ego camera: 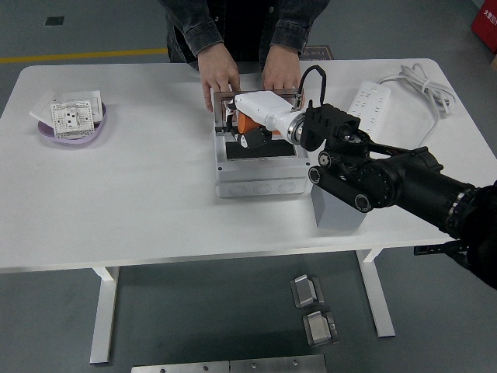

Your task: Pick up the cylinder from the cube,place it in the box,flap close box

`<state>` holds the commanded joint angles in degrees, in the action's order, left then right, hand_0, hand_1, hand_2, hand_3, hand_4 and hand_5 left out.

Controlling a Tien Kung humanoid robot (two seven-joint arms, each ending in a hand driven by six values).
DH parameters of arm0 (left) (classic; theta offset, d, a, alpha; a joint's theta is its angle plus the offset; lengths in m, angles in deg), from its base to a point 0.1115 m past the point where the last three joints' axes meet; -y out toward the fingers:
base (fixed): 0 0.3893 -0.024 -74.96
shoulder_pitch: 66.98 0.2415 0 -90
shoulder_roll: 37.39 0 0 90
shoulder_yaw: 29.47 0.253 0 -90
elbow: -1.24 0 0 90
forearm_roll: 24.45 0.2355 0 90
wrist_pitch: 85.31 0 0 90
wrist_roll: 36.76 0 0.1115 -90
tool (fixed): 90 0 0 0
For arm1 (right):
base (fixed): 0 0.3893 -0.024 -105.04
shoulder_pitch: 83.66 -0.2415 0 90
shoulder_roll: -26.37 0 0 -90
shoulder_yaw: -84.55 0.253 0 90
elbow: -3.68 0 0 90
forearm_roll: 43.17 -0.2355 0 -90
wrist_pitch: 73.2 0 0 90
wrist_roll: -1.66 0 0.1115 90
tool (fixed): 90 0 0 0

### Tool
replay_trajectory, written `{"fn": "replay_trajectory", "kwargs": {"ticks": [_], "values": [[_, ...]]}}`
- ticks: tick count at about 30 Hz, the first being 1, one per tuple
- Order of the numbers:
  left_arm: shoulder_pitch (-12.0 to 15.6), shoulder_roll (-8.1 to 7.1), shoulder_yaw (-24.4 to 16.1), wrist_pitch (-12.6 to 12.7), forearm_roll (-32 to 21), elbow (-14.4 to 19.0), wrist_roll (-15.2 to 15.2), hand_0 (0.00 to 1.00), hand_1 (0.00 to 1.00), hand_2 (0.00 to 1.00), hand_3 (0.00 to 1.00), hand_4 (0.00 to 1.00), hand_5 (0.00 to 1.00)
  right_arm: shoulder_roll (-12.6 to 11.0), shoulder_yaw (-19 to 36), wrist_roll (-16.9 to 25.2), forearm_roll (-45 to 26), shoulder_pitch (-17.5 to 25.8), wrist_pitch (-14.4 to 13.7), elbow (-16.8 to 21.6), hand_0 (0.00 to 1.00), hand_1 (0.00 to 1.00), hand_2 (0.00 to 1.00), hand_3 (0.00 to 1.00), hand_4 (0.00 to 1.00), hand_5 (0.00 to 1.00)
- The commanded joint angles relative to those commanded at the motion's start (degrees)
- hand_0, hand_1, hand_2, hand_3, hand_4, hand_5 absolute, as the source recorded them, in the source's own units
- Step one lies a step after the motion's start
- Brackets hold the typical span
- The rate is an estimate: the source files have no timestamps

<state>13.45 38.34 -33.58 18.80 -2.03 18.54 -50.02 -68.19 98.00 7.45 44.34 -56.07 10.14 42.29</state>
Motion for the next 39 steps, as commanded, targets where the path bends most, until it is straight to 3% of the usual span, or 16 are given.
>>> {"fn": "replay_trajectory", "kwargs": {"ticks": [3,4,15,16,21,22,27,28,33,34,39], "values": [[-0.07,-0.04,-0.39,-0.02,0.47,0.1,0.01,0.615,0.576,0.574,0.659,0.708,0.283,-0.06,0.84,0.21,0.7,0.59,1.0,-0.29,0.002,0.132,0.231,0.235,0.002,0.002],[-0.09,-0.05,-0.42,-0.02,0.53,0.12,0.02,0.614,0.576,0.574,0.659,0.707,0.283,-0.08,0.93,0.27,0.79,0.71,1.13,-0.36,0.077,0.215,0.305,0.299,0.002,0.002],[0.0,0.02,-0.89,-0.07,1.15,0.32,-0.01,0.615,0.576,0.574,0.659,0.707,0.284,-0.27,-0.7,0.96,-1.55,1.43,0.57,-0.94,0.111,0.225,0.335,0.345,0.008,0.002],[0.01,0.01,-0.87,-0.07,1.15,0.32,-0.02,0.614,0.576,0.574,0.659,0.706,0.285,-0.28,-0.83,0.95,-1.81,1.44,0.49,-1.01,0.396,0.462,0.565,0.656,0.068,0.196],[0.12,-0.12,-0.77,-0.06,1.06,0.29,-0.05,0.614,0.576,0.574,0.659,0.706,0.285,-0.47,-1.25,0.88,-2.98,1.55,0.53,-1.64,0.396,0.462,0.565,0.656,0.068,0.196],[0.14,-0.14,-0.76,-0.07,1.06,0.29,-0.06,0.614,0.577,0.574,0.659,0.705,0.285,-0.52,-1.28,0.9,-3.12,1.57,0.55,-1.73,0.619,0.625,0.667,0.798,0.271,0.163],[0.1,-0.16,-0.8,-0.12,1.08,0.29,-0.08,0.614,0.577,0.574,0.659,0.705,0.285,-0.71,-1.49,1.08,-3.76,1.74,0.6,-1.96,0.619,0.625,0.667,0.798,0.271,0.163],[0.09,-0.15,-0.83,-0.14,1.12,0.3,-0.08,0.613,0.577,0.574,0.658,0.704,0.286,-0.75,-1.52,1.16,-3.84,1.79,0.61,-1.97,0.814,0.743,0.793,0.945,0.501,0.153],[0.08,-0.08,-0.88,-0.18,1.21,0.33,-0.11,0.613,0.577,0.574,0.658,0.704,0.286,-0.95,-1.89,1.39,-4.57,1.96,0.34,-1.88,0.814,0.743,0.793,0.945,0.501,0.153],[0.08,-0.05,-0.89,-0.19,1.22,0.33,-0.11,0.614,0.576,0.574,0.658,0.704,0.286,-1.02,-2.03,1.45,-4.8,2.0,0.19,-1.85,0.917,0.783,0.834,0.995,0.606,0.166],[0.02,0.05,-0.89,-0.24,1.35,0.36,-0.16,0.614,0.576,0.574,0.658,0.704,0.286,-1.44,-3.1,1.85,-6.4,2.12,-1.0,-1.77,0.917,0.783,0.834,0.995,0.606,0.166]]}}
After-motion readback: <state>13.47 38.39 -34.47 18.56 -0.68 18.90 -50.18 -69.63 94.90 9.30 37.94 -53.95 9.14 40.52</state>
